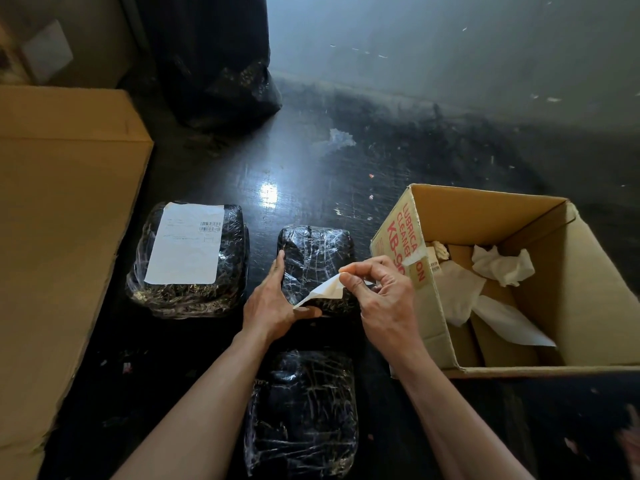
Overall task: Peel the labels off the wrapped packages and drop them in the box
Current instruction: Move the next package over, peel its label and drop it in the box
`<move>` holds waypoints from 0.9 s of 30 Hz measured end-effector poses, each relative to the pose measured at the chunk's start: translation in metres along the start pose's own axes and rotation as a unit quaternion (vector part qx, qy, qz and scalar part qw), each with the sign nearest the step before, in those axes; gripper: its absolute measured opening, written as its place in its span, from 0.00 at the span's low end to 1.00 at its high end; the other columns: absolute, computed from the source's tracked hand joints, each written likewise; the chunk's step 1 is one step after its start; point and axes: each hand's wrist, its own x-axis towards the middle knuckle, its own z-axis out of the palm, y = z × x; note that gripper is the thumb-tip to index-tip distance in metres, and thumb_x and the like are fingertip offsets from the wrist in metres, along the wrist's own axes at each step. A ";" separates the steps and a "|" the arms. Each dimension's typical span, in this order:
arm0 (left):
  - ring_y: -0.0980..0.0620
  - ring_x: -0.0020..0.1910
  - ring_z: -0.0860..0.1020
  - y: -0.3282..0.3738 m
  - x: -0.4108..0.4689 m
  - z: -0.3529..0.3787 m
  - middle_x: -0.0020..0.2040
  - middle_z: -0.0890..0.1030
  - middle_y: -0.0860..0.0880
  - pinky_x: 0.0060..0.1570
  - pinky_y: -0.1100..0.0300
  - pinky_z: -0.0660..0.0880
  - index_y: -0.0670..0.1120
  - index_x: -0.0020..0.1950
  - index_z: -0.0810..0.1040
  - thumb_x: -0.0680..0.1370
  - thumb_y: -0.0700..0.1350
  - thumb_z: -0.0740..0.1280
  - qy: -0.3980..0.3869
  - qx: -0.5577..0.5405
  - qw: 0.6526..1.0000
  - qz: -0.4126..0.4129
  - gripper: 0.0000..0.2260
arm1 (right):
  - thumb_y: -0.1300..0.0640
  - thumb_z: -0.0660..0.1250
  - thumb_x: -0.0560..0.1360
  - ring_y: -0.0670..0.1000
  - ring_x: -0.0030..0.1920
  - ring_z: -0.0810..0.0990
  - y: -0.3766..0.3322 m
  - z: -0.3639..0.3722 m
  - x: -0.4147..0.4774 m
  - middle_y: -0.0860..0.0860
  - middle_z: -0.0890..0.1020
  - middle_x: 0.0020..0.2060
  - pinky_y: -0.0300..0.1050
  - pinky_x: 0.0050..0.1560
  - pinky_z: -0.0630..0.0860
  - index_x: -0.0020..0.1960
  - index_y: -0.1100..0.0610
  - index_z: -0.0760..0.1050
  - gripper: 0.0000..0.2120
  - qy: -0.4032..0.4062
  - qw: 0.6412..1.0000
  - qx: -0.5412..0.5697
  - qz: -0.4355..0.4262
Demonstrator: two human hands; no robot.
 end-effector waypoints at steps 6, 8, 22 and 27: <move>0.44 0.73 0.72 -0.003 0.001 0.003 0.79 0.67 0.50 0.64 0.49 0.75 0.64 0.82 0.40 0.57 0.66 0.82 0.007 0.002 1.000 0.003 0.66 | 0.58 0.71 0.77 0.44 0.48 0.80 -0.025 -0.018 0.000 0.49 0.83 0.47 0.49 0.54 0.80 0.46 0.52 0.82 0.03 0.015 0.995 0.092 0.015; 0.45 0.74 0.72 -0.002 0.001 0.003 0.80 0.66 0.52 0.65 0.49 0.76 0.64 0.82 0.40 0.56 0.67 0.82 0.010 0.005 1.000 -0.002 0.67 | 0.59 0.71 0.77 0.48 0.49 0.81 -0.052 -0.033 0.014 0.50 0.83 0.48 0.45 0.52 0.80 0.45 0.51 0.82 0.04 0.023 0.994 0.093 -0.049; 0.46 0.81 0.57 0.009 -0.001 -0.004 0.84 0.51 0.50 0.76 0.47 0.63 0.56 0.83 0.37 0.58 0.63 0.84 -0.014 0.005 1.000 0.009 0.69 | 0.57 0.72 0.78 0.42 0.45 0.80 -0.074 -0.052 0.022 0.43 0.82 0.42 0.31 0.39 0.75 0.52 0.50 0.79 0.05 -0.019 0.991 -0.073 -0.111; 0.45 0.80 0.62 0.019 -0.010 -0.016 0.82 0.59 0.46 0.75 0.45 0.66 0.51 0.84 0.48 0.61 0.65 0.82 0.014 0.033 0.999 0.011 0.62 | 0.54 0.72 0.77 0.44 0.47 0.82 -0.083 -0.069 0.017 0.44 0.83 0.45 0.39 0.45 0.80 0.53 0.47 0.77 0.07 -0.002 0.984 -0.134 -0.121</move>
